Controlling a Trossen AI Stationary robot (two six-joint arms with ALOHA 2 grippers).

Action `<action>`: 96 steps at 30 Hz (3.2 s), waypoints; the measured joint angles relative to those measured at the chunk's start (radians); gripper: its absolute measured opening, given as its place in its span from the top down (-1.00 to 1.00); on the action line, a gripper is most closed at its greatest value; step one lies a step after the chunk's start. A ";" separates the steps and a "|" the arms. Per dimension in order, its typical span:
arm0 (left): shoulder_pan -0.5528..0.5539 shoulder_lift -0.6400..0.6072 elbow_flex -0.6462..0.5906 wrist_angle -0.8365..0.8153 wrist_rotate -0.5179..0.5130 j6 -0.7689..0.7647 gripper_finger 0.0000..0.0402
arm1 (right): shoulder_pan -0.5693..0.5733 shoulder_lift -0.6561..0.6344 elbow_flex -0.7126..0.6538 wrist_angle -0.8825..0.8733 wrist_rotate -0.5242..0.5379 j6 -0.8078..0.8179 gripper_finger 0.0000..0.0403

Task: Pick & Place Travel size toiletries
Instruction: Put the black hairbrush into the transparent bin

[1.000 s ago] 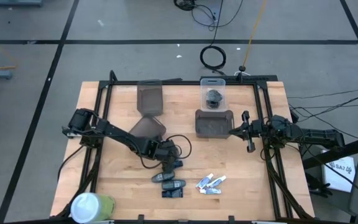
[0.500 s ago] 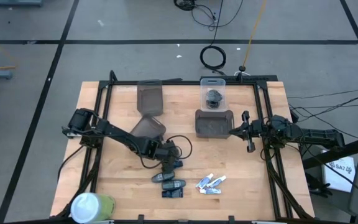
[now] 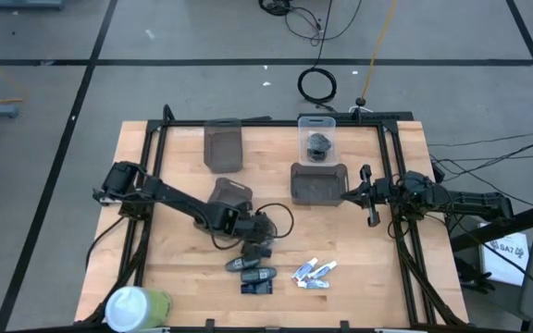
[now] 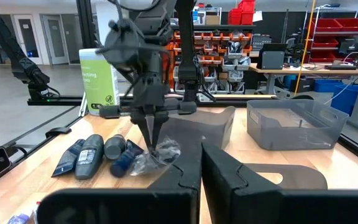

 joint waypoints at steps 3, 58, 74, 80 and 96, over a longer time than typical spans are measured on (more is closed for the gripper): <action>0.000 0.000 0.039 -0.003 -0.032 0.042 0.99 | 0.000 0.000 0.000 0.000 0.000 0.000 0.98; -0.279 -0.003 0.164 -1.097 -0.357 -0.969 1.00 | 0.000 0.000 0.000 0.000 0.000 0.000 0.98; -0.202 -0.149 0.163 -0.476 -0.389 -0.387 1.00 | 0.000 0.000 0.000 0.000 0.000 0.000 0.98; -0.117 -0.150 0.163 -0.232 -0.227 -0.025 1.00 | 0.000 0.000 0.000 -0.001 0.000 0.000 0.98; 0.158 -0.150 0.148 0.237 0.148 0.501 1.00 | 0.000 0.000 0.000 0.000 0.000 0.000 0.98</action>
